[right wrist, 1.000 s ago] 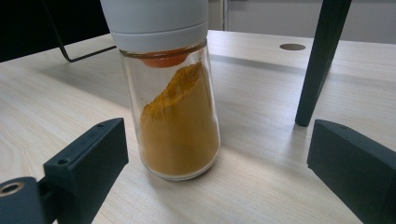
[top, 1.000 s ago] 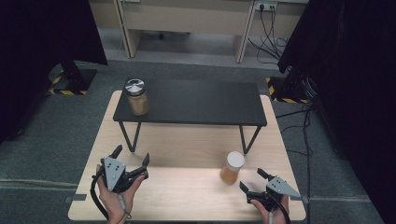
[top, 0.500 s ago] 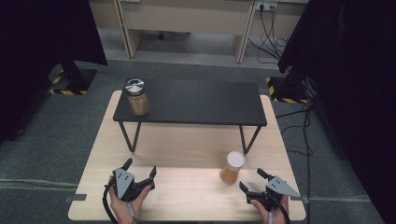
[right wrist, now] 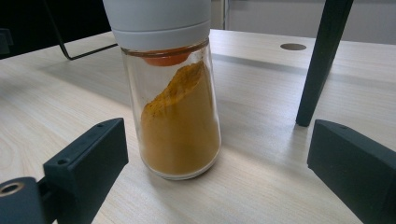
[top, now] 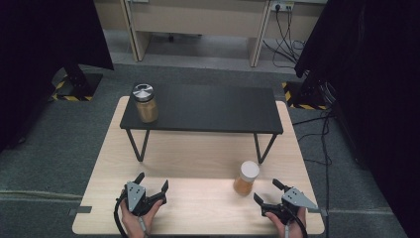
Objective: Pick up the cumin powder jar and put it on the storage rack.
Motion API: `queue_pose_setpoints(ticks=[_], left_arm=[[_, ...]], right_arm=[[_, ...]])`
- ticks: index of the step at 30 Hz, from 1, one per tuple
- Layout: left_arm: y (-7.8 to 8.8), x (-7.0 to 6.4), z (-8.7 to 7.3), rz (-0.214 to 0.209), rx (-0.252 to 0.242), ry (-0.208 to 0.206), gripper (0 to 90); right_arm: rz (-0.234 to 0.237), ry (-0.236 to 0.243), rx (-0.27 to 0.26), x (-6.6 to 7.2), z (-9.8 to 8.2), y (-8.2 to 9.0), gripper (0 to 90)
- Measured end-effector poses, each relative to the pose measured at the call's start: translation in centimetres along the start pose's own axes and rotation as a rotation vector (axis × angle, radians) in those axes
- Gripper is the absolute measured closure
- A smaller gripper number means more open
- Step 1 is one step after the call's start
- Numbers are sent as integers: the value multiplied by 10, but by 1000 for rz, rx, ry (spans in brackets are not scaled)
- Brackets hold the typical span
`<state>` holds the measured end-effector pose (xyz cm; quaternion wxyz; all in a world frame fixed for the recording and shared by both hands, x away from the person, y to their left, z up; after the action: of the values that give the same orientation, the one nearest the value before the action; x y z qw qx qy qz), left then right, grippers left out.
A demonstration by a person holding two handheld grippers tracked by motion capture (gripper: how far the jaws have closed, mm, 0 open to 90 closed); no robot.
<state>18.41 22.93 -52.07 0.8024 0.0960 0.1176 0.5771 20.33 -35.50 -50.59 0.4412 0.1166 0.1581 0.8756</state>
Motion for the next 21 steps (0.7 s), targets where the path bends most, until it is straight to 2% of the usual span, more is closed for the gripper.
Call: queue_pose_setpoints(ticks=[21], left_arm=[[-1,-2,3,11,17,4,92]], right_arm=[[-3,9,-2,1,0,0,53]])
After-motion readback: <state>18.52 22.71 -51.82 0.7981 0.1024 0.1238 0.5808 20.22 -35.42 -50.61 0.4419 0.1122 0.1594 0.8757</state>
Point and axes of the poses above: each handheld gripper's, and its own axes: y roughly backward along the jaws, z roughly out of its top, x roughly to its left, the point moved 1 cm from there along -y, roughly forward along the jaws, and after that the axes turned 6 degrees about x, right-handed, at the moved point
